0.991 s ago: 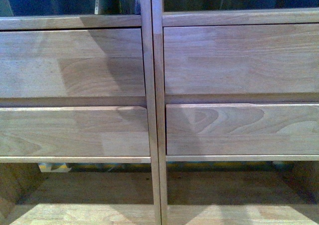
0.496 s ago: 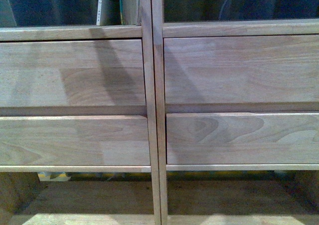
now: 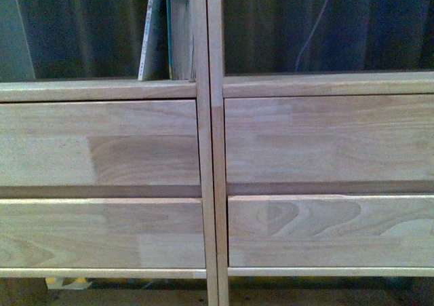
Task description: Organize books on shelf
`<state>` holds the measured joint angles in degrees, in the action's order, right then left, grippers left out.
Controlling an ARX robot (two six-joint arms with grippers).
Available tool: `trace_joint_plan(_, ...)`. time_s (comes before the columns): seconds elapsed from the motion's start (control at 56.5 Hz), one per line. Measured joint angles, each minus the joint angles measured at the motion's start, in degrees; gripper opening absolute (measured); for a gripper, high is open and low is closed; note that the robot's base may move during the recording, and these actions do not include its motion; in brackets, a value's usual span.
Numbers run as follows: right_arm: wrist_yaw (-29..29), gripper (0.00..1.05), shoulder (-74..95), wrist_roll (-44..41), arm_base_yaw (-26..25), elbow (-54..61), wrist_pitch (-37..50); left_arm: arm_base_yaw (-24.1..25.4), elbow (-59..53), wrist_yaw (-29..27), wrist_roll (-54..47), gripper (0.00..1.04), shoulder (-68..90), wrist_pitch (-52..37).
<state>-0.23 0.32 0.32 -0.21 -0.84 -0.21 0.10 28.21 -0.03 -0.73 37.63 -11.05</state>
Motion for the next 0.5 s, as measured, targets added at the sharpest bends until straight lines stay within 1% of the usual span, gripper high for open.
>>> trace_joint_plan(0.071, 0.04, 0.03, 0.00, 0.02, 0.00, 0.00, 0.00, -0.04, -4.09, 0.02, 0.17, 0.48, -1.03, -0.83)
trace_joint_plan(0.195, 0.02, 0.03, 0.00, 0.02, 0.00, 0.00, 0.00, -0.04, -9.53, 0.02, 0.24, 0.21, -4.85, -2.97)
trace_joint_plan(0.212, 0.02, 0.03, 0.00, 0.02, 0.00, 0.00, 0.00, -0.04, -9.81, 0.00, 0.24, 0.19, -5.09, -3.10)
trace_joint_plan(0.301, 0.04, 0.03, 0.00, 0.02, 0.00, 0.00, 0.00, -0.04, -12.68, 0.02, 0.26, 0.03, -7.19, -3.85)
trace_joint_plan(0.496, 0.04, 0.03, 0.00, 0.02, 0.00, 0.00, 0.00, -0.04, -17.79, 0.02, 0.48, 0.03, -11.28, -4.37)
